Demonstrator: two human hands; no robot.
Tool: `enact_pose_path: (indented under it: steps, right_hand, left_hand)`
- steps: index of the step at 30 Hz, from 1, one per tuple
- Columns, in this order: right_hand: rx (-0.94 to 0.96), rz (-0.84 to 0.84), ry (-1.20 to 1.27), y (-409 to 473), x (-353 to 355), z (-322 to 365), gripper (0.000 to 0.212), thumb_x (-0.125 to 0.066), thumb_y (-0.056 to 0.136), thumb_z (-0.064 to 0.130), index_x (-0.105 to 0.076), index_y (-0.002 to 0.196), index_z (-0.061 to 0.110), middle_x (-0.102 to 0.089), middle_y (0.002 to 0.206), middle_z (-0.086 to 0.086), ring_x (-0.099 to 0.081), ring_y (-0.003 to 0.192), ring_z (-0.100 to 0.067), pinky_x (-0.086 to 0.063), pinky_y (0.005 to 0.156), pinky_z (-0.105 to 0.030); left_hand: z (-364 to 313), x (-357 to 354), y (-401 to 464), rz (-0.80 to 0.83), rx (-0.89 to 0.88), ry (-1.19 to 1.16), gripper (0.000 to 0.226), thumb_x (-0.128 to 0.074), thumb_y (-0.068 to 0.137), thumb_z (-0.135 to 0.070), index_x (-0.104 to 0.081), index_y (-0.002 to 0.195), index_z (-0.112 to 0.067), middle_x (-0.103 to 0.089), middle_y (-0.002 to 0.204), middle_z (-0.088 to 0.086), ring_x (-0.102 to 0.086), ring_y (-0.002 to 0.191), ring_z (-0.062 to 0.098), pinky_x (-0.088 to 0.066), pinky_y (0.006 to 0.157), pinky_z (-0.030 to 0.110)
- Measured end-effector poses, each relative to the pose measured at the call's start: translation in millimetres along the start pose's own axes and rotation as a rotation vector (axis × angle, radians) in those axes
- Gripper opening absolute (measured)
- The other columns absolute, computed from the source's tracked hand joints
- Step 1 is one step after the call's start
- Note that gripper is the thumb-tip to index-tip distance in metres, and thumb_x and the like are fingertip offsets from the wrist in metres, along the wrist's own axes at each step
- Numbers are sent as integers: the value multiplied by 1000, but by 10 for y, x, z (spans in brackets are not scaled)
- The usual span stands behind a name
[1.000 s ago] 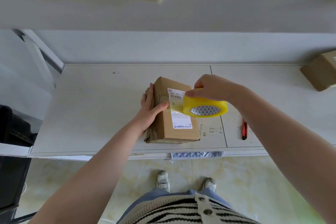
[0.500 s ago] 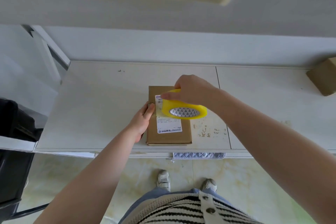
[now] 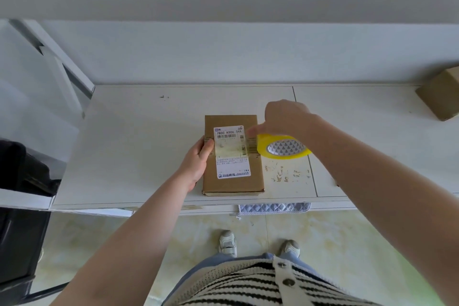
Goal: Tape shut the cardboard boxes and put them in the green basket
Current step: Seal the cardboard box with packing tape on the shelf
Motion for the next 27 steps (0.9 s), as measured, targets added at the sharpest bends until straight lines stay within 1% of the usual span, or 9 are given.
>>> enact_pose_path:
  steps: [5,9,11,14,15,17,19,22,27]
  right_hand:
    - [-51,68,-1,60,-138,-71,73,-50,61,92,-55,73,20,-60,69,5,-55,60,-11,-30,50,-24]
    - [-85,125,18,105,-304,-121,76,-49,61,93,-53,72,18,-60,70,3,-54,62,-12,-31,51,-26]
    - [-108,150,73,127,-438,-159,75,-51,62,91,-52,70,16,-59,69,2,-54,62,-13,-33,53,-27]
    - [-130,178,195,161,-580,-211,73,-56,62,88,-46,65,16,-54,63,1,-52,59,-15,-36,56,-30]
    - [-133,185,218,176,-599,-222,72,-57,62,88,-46,64,16,-54,62,1,-52,58,-16,-36,55,-30]
    - [-129,193,234,204,-612,-231,72,-58,62,87,-46,64,16,-55,62,0,-52,59,-16,-37,55,-30]
    - [-125,200,237,223,-626,-235,72,-58,62,87,-48,66,16,-56,64,0,-54,60,-16,-39,57,-31]
    - [-123,199,229,223,-642,-250,74,-57,63,87,-51,68,14,-58,65,-2,-54,61,-17,-39,57,-31]
    - [-122,164,233,214,-677,-229,73,-57,63,87,-48,63,15,-52,58,0,-50,54,-16,-35,52,-28]
  left_hand:
    - [10,-4,18,-1,-16,27,23,-38,105,-35,-54,120,-28,-63,106,-26,-56,89,-25,-37,80,7]
    - [-3,-4,-2,5,-30,47,27,-38,105,-36,-54,125,-26,-61,107,-27,-55,91,-24,-38,72,-3]
    - [-15,2,-8,12,-33,75,30,-37,104,-39,-53,126,-28,-60,108,-28,-56,99,-15,-38,79,3]
    - [-56,8,-22,47,-25,146,41,-34,104,-42,-46,137,-23,-62,121,-16,-55,117,7,-40,101,27]
    - [-85,12,-28,55,-26,215,49,-33,104,-43,-37,147,-20,-56,136,-6,-50,129,15,-37,109,34]
    - [-167,9,-12,-23,-49,527,64,-31,104,-41,-6,157,-14,-17,163,10,-20,149,27,-18,121,42]
    - [-307,-87,-1,-190,-190,888,66,-29,106,-33,8,155,-10,13,163,14,4,151,29,-2,123,44]
    - [-489,-385,24,-233,-396,1075,66,-22,105,-37,13,154,-10,24,159,10,18,149,25,9,122,43]
    - [-351,-507,112,-218,-359,1327,69,-7,102,-51,13,154,-11,20,162,11,19,149,27,2,122,49]
Point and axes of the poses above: each hand's wrist, its own y-axis towards the middle knuckle, its own x-axis out of the back of the hand, z = x × y, the point moved 2 cm from there along y, towards the middle knuckle
